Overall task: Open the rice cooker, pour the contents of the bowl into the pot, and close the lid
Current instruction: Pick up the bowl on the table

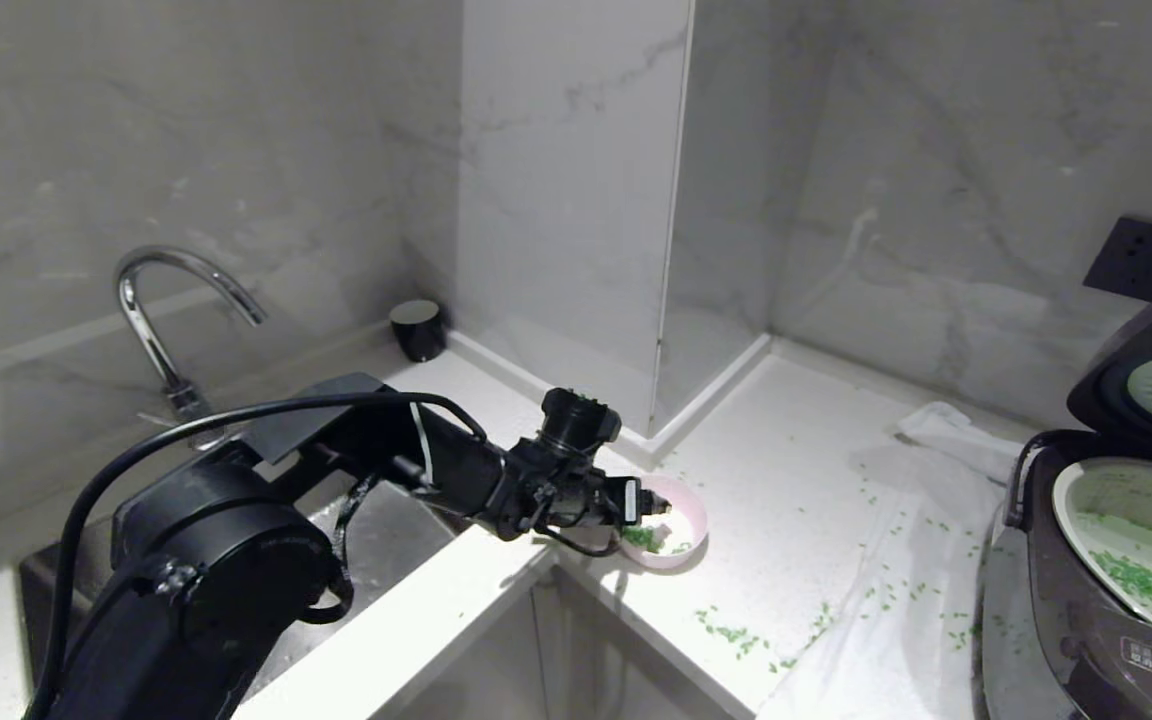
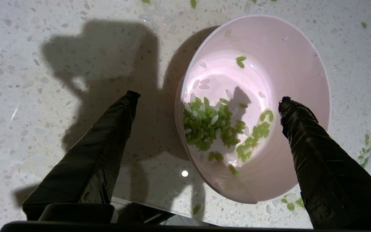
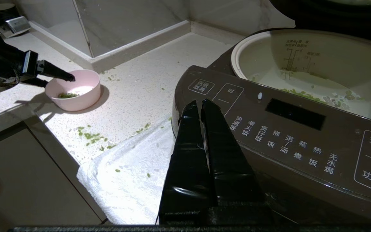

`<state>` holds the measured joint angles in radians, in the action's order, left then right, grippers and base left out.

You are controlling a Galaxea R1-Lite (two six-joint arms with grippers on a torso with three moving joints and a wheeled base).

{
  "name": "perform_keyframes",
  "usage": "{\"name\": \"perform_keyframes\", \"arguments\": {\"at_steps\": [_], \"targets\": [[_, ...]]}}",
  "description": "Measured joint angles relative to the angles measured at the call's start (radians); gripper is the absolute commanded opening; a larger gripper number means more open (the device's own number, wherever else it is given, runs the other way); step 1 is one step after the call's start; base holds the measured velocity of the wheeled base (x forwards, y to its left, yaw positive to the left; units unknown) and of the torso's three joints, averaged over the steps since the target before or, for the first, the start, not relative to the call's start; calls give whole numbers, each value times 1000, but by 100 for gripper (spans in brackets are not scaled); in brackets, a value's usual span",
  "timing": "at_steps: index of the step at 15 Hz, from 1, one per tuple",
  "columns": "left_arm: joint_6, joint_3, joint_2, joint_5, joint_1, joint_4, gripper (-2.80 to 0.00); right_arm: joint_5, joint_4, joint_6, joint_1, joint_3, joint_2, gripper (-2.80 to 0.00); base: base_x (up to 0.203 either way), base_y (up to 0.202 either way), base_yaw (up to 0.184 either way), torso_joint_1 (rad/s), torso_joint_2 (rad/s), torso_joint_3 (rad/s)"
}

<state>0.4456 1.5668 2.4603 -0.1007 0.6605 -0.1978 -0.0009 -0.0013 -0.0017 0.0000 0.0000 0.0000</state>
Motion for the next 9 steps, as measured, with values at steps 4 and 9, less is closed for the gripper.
{"name": "perform_keyframes", "arguments": {"at_steps": [4,9], "targets": [[-28,101,42,117,28,155,0,0,0,0,0,0,0,-280,0,0,0,0,0,0],[-65,130,67,145,55,199,-280,0,0,0,0,0,0,-280,0,0,0,0,0,0]]}}
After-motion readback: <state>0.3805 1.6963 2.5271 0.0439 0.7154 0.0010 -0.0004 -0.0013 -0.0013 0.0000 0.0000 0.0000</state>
